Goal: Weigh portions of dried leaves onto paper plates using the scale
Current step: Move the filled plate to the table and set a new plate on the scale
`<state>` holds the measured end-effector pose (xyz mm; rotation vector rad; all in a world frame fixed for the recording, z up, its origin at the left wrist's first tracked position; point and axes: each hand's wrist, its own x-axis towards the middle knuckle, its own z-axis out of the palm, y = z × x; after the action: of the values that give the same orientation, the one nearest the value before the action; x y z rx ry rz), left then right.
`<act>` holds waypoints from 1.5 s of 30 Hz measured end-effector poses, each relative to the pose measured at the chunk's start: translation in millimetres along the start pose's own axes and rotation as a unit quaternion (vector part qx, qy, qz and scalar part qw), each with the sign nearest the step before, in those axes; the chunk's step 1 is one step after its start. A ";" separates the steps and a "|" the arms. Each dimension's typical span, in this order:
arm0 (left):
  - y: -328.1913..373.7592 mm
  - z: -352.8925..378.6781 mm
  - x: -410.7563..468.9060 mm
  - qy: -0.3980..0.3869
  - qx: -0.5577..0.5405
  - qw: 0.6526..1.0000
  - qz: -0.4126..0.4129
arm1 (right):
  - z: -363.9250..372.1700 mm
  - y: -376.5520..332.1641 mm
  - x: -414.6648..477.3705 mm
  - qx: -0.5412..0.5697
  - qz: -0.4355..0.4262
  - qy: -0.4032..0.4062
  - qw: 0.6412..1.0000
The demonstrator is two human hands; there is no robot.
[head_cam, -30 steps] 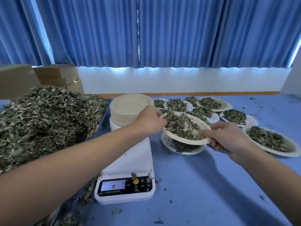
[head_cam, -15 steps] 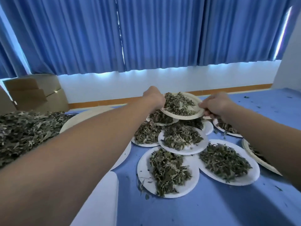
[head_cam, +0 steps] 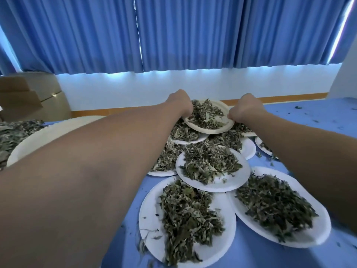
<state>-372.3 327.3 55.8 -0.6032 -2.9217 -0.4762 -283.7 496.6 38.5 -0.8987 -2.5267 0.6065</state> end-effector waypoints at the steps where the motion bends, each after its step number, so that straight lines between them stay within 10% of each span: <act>1: -1.6 2.5 1.5 -0.003 -0.003 1.000 0.002 | 3.4 0.1 -0.9 -0.011 -0.004 0.002 1.000; 12: -17.1 14.1 8.5 -0.011 0.021 1.000 0.006 | 6.8 -11.9 -10.6 -0.111 -0.051 0.006 0.992; 22: -50.4 -69.9 -49.4 0.037 0.014 0.996 0.079 | -42.2 -62.5 -50.0 0.025 -0.139 0.000 0.990; 27: -90.8 -113.8 -128.8 0.014 0.071 0.985 0.156 | -49.3 -123.7 -133.9 0.023 -0.337 -0.145 0.930; 34: -181.1 -133.3 -256.8 0.023 0.078 0.962 0.260 | -45.0 -163.7 -248.8 -0.079 -0.523 -0.140 0.837; 45: -228.7 -142.0 -280.6 0.036 0.170 0.950 0.260 | -44.3 -180.0 -293.0 -0.293 -0.596 -0.073 0.744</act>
<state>-200.8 -21.1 75.6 -1.2078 -2.5326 0.0658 -140.4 188.1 105.8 0.7533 -2.7543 -0.5744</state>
